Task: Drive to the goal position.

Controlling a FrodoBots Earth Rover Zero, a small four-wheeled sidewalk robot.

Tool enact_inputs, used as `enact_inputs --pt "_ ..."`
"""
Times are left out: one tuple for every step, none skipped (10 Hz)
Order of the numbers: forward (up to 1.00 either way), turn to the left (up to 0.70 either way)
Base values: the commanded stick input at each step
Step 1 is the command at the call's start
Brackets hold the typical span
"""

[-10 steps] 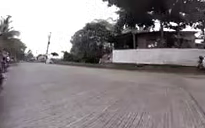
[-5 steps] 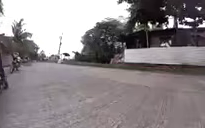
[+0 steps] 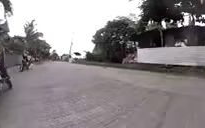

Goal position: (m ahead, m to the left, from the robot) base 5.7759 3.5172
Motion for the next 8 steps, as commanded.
enact_inputs --pt "0.70 0.27" --pt "0.28 0.38" --pt "0.00 0.45" --pt "0.16 0.41" --pt "0.70 0.27" --pt "0.70 0.27" --pt "0.70 0.27" --pt "0.70 0.22"
